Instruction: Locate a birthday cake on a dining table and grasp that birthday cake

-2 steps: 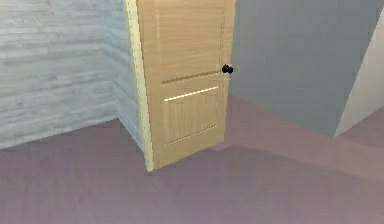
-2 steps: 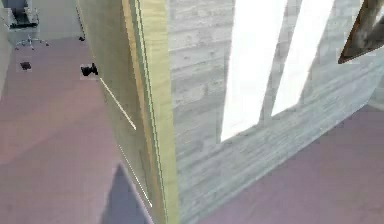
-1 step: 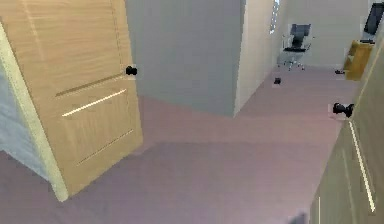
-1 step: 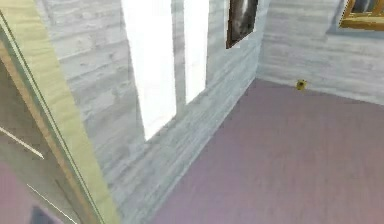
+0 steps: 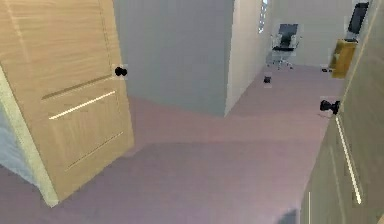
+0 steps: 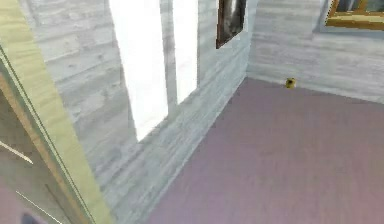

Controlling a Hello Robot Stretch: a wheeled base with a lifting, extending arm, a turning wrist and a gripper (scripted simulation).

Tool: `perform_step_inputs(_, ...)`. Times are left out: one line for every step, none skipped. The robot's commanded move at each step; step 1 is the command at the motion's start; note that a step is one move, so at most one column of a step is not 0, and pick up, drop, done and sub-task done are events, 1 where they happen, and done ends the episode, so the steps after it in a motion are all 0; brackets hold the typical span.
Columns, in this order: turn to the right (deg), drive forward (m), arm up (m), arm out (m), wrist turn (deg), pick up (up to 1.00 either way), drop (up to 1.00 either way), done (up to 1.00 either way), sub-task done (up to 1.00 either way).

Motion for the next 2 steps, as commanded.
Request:
perform_step_inputs(-15.0,0.0,0.0,0.0,0.0,0.0,0.0,0.0,0.0)
perform_step_inputs(-3.0,0.0,0.0,0.0,0.0,0.0,0.0,0.0,0.0)
